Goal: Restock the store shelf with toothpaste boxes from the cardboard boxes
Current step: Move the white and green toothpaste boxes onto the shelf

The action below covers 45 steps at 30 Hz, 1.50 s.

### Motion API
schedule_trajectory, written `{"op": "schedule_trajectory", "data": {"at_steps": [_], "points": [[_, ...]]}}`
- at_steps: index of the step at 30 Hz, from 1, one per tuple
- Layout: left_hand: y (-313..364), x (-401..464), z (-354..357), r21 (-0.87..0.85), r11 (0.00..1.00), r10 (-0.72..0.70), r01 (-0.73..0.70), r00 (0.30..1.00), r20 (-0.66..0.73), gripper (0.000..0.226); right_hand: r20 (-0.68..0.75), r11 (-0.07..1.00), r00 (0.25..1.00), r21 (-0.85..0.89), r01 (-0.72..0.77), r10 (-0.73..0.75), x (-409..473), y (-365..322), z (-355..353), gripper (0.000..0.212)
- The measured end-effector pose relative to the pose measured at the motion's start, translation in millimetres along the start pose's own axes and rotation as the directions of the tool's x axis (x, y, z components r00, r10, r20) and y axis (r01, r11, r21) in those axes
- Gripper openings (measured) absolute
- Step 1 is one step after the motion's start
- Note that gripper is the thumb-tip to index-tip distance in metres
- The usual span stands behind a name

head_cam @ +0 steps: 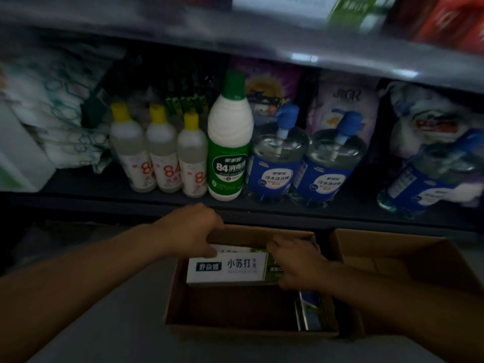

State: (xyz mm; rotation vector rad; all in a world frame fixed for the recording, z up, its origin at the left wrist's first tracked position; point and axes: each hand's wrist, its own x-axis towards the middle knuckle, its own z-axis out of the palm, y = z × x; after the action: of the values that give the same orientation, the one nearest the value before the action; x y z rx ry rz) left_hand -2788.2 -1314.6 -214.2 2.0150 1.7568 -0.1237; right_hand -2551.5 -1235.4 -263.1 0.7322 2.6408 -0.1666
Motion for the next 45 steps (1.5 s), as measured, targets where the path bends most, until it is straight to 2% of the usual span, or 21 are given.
{"op": "schedule_trajectory", "data": {"at_steps": [4, 10, 14, 17, 21, 25, 31, 34, 37, 41, 45], "points": [[18.4, -14.4, -55.2, 0.028, 1.0, -0.007, 0.009, 0.997, -0.074, 0.039, -0.078, 0.999, 0.997, -0.053, -0.005, 0.001, -29.4, 10.9, -56.6, 0.063], [57.1, -39.1, -144.1, 0.131, 0.991, -0.013, 0.038, 0.982, -0.187, 0.045, -0.316, 0.985, 0.949, -0.168, -0.029, -0.026, -76.6, 31.0, -148.7, 0.058], [78.0, -55.8, -214.1, 0.103, 0.994, 0.003, 0.022, 0.971, -0.238, 0.057, -0.425, 0.959, 0.904, -0.273, -0.074, -0.051, -108.6, 41.4, -218.8, 0.058], [90.9, -66.5, -264.9, 0.035, 0.999, -0.004, 0.014, 0.966, -0.258, 0.064, -0.535, 0.928, 0.839, -0.352, -0.119, -0.096, -127.9, 50.9, -265.2, 0.063], [100.2, -68.0, -319.2, -0.04, 0.999, -0.044, 0.035, 0.967, -0.25, 0.061, -0.656, 0.892, 0.748, -0.394, -0.219, -0.107, -144.1, 67.9, -316.3, 0.063], [101.3, -58.9, -352.9, -0.092, 0.994, -0.078, 0.056, 0.963, -0.257, 0.042, -0.744, 0.849, 0.658, -0.417, -0.324, -0.114, -147.7, 78.2, -347.4, 0.057], [102.2, -38.6, -370.6, -0.156, 0.982, -0.147, 0.108, 0.952, -0.268, 0.028, -0.791, 0.828, 0.596, -0.424, -0.367, -0.142, -127.1, 99.1, -353.1, 0.061], [97.5, -34.1, -374.6, -0.156, 0.98, -0.172, 0.127, 0.931, -0.322, 0.037, -0.81, 0.839, 0.572, -0.397, -0.373, -0.129, -117.2, 107.5, -357.4, 0.063], [92.6, -33.5, -385.0, -0.116, 0.982, -0.183, 0.148, 0.895, -0.408, 0.051, -0.807, 0.88, 0.587, -0.329, -0.344, -0.072, -112.3, 111.7, -372.3, 0.066], [88.0, -30.3, -401.1, -0.073, 0.985, -0.17, 0.154, 0.861, -0.48, 0.053, -0.74, 0.958, 0.667, -0.13, -0.257, 0.079, -107.9, 121.2, -397.2, 0.071], [84.4, -19.0, -399.6, -0.02, 0.986, -0.15, 0.163, 0.85, -0.506, 0.055, -0.646, 0.985, 0.75, 0.025, -0.169, 0.145, -98.3, 134.4, -408.2, 0.065]]}}
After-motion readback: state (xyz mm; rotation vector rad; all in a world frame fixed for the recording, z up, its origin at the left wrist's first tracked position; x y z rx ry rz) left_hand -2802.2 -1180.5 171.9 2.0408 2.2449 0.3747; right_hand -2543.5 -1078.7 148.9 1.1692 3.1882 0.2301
